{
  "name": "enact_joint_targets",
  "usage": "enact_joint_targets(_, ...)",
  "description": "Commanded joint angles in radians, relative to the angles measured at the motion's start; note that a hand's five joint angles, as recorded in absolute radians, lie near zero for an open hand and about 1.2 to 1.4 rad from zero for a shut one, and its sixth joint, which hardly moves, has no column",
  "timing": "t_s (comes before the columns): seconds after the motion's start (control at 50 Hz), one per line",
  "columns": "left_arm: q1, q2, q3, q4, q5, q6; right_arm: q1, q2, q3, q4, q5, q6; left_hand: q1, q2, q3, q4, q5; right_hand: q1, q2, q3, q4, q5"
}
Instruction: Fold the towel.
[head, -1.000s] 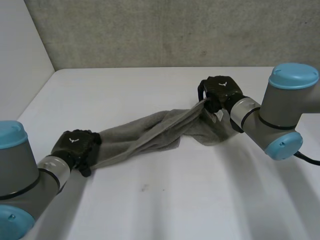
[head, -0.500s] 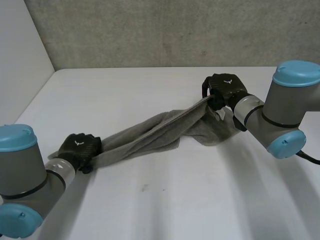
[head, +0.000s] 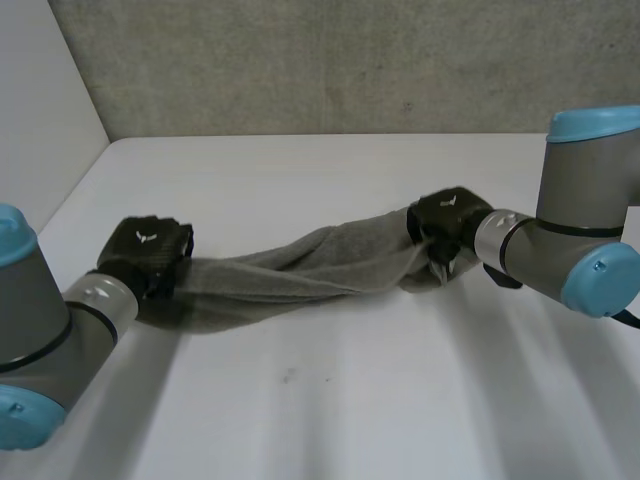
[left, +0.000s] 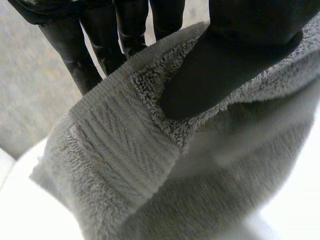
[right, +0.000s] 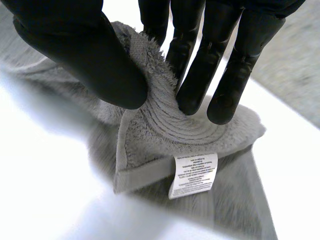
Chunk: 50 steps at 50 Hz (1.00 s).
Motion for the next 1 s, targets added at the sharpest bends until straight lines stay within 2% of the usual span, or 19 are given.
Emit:
enact_joint_targets(0.02, -0.026, 0.028, 0.093, -0.127, 0.019, 0.005, 0.014, 0.004, -0.019, 0.137, 0.056, -0.187, 0.23, 0.191, 0.185, 0.185, 0.202, 0.025, 0.213, 0.216, 0.209, 0.233)
enact_joint_targets(0.06, -0.027, -0.018, 0.177, -0.193, 0.019, 0.006, 0.014, -0.005, -0.044, 0.124, 0.076, -0.182, 0.23, 0.191, 0.185, 0.185, 0.202, 0.025, 0.213, 0.216, 0.209, 0.233)
enact_joint_targets(0.18, -0.027, -0.098, 0.379, -0.226, 0.007, 0.01, 0.012, -0.043, -0.115, -0.031, 0.082, -0.142, 0.23, 0.191, 0.185, 0.185, 0.202, 0.025, 0.213, 0.216, 0.209, 0.233)
enact_joint_targets(0.22, -0.027, -0.121, 0.56, -0.222, 0.005, 0.003, -0.002, -0.103, -0.136, -0.249, 0.081, -0.07, 0.23, 0.191, 0.185, 0.185, 0.202, 0.025, 0.213, 0.216, 0.209, 0.233)
enact_joint_targets(0.24, -0.027, -0.121, 0.561, -0.222, 0.005, 0.003, -0.002, -0.103, -0.136, -0.25, 0.081, -0.07, 0.23, 0.191, 0.185, 0.185, 0.202, 0.025, 0.213, 0.216, 0.209, 0.233)
enact_joint_targets(0.28, -0.029, -0.125, 0.757, -0.189, -0.012, -0.021, -0.015, -0.184, -0.112, -0.497, 0.081, 0.018, 0.23, 0.191, 0.185, 0.185, 0.202, 0.025, 0.213, 0.216, 0.209, 0.233)
enact_joint_targets(0.3, -0.029, -0.125, 0.758, -0.189, -0.012, -0.021, -0.015, -0.184, -0.112, -0.499, 0.081, 0.019, 0.23, 0.191, 0.185, 0.185, 0.202, 0.025, 0.213, 0.216, 0.209, 0.233)
enact_joint_targets(0.34, -0.029, -0.118, 0.88, -0.137, -0.062, -0.079, -0.034, -0.264, -0.057, -0.664, 0.079, 0.094, 0.23, 0.191, 0.185, 0.185, 0.202, 0.025, 0.213, 0.216, 0.209, 0.233)
enact_joint_targets(0.38, -0.029, -0.109, 0.902, -0.124, -0.084, -0.122, -0.041, -0.301, -0.027, -0.679, 0.074, 0.12, 0.23, 0.191, 0.185, 0.185, 0.202, 0.025, 0.213, 0.216, 0.209, 0.233)
enact_joint_targets(0.46, -0.032, -0.096, 0.893, -0.137, -0.101, -0.187, -0.049, -0.348, 0.019, -0.644, 0.036, 0.131, 0.23, 0.191, 0.185, 0.185, 0.202, 0.025, 0.213, 0.216, 0.209, 0.233)
enact_joint_targets(0.5, -0.049, -0.054, 0.775, -0.181, -0.098, -0.204, -0.054, -0.362, 0.059, -0.528, -0.033, 0.129, 0.23, 0.191, 0.185, 0.185, 0.202, 0.025, 0.213, 0.216, 0.209, 0.233)
enact_joint_targets(0.52, -0.049, -0.053, 0.775, -0.181, -0.098, -0.204, -0.054, -0.362, 0.059, -0.528, -0.033, 0.129, 0.23, 0.191, 0.185, 0.185, 0.202, 0.025, 0.213, 0.216, 0.209, 0.233)
enact_joint_targets(0.56, -0.058, -0.003, 0.61, -0.207, -0.096, -0.193, -0.066, -0.365, 0.097, -0.381, -0.102, 0.122, 0.23, 0.191, 0.185, 0.185, 0.202, 0.025, 0.213, 0.216, 0.209, 0.233)
enact_joint_targets(0.62, -0.058, 0.016, 0.524, -0.209, -0.096, -0.184, -0.081, -0.362, 0.111, -0.302, -0.127, 0.117, 0.23, 0.191, 0.185, 0.185, 0.202, 0.025, 0.213, 0.216, 0.209, 0.233)
enact_joint_targets(0.68, -0.059, 0.043, 0.35, -0.212, -0.096, -0.153, -0.109, -0.344, 0.142, -0.147, -0.156, 0.066, 0.23, 0.191, 0.185, 0.185, 0.202, 0.025, 0.213, 0.216, 0.209, 0.233)
enact_joint_targets(0.72, -0.064, 0.078, 0.197, -0.209, -0.096, -0.104, -0.124, -0.303, 0.184, -0.001, -0.16, -0.025, 0.23, 0.191, 0.185, 0.185, 0.202, 0.025, 0.213, 0.216, 0.209, 0.233)
enact_joint_targets(0.82, -0.092, 0.103, 0.039, -0.203, -0.096, -0.027, -0.158, -0.227, 0.252, 0.184, -0.16, -0.179, 0.23, 0.191, 0.185, 0.185, 0.202, 0.025, 0.213, 0.216, 0.209, 0.233)
enact_joint_targets(0.9, -0.109, 0.105, 0.008, -0.199, -0.096, -0.003, -0.164, -0.204, 0.3, 0.186, -0.166, -0.194, 0.23, 0.191, 0.185, 0.185, 0.202, 0.025, 0.213, 0.216, 0.209, 0.233)
enact_joint_targets(1.0, -0.113, 0.141, 0.029, -0.199, -0.096, -0.003, -0.176, -0.204, 0.358, 0.097, -0.16, -0.13, 0.23, 0.191, 0.185, 0.185, 0.202, 0.025, 0.213, 0.216, 0.209, 0.233)
